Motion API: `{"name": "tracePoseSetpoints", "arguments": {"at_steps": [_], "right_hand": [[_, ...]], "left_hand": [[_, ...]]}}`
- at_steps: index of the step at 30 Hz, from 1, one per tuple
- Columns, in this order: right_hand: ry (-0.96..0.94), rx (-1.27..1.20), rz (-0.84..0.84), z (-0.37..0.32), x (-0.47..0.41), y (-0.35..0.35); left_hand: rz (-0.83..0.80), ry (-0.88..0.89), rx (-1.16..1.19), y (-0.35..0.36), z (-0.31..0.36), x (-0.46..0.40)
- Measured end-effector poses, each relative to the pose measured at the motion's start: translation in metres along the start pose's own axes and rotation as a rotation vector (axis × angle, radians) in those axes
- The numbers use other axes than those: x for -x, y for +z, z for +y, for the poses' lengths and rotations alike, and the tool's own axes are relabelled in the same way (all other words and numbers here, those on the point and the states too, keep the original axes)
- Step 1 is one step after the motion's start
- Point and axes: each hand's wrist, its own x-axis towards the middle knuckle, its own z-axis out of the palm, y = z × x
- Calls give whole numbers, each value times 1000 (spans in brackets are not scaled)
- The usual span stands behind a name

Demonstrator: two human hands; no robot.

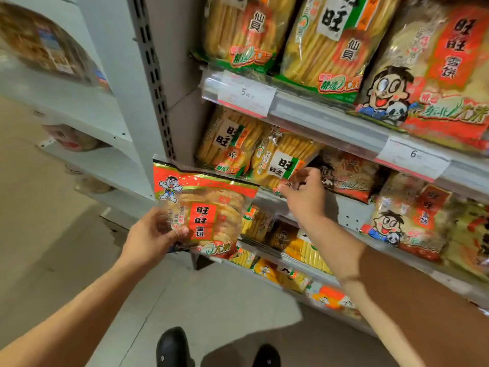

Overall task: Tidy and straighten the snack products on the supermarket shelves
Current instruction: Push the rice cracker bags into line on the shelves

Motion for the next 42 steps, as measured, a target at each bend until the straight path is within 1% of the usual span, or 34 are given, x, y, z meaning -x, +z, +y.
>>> {"name": "tracePoseSetpoints", "arguments": {"at_steps": [3, 8, 12, 15, 23, 25, 27, 29, 31, 34, 36, 40, 42], "right_hand": [[36, 44, 40, -8, 7, 12], [87, 118, 64, -18, 18, 19], [131, 82, 43, -24, 18, 24], [121, 108, 13, -25, 15, 28], [102, 96, -57, -20, 13, 30], [76, 157, -48, -21, 15, 28], [69, 110, -15, -20, 25, 26], [100, -11, 27, -13, 48, 24], [130, -23, 65, 3, 79, 19], [268, -124, 43, 32, 130, 6], [326, -182, 38, 47, 154, -8], [338, -176, -57, 68, 170, -44], [314, -136, -71, 73, 164, -63]], "left_hand": [[-84, 10, 18, -13, -8, -9], [-147, 15, -12, -29, -14, -16], [-189, -2, -16, -29, -17, -21], [-237, -14, 11, -24, -20, -21], [-268, -18, 47, -16, -14, -19], [-276, -3, 50, -14, -8, -19], [-289, 17, 46, -11, -3, -20], [-312, 20, 49, -3, 1, -21], [-344, 13, 42, 10, 3, -22], [-451, 43, 23, 37, 11, -20], [-521, 66, 7, 58, 19, -16], [-576, 122, -60, 99, 44, -5], [-583, 136, -87, 117, 62, -1]]}}
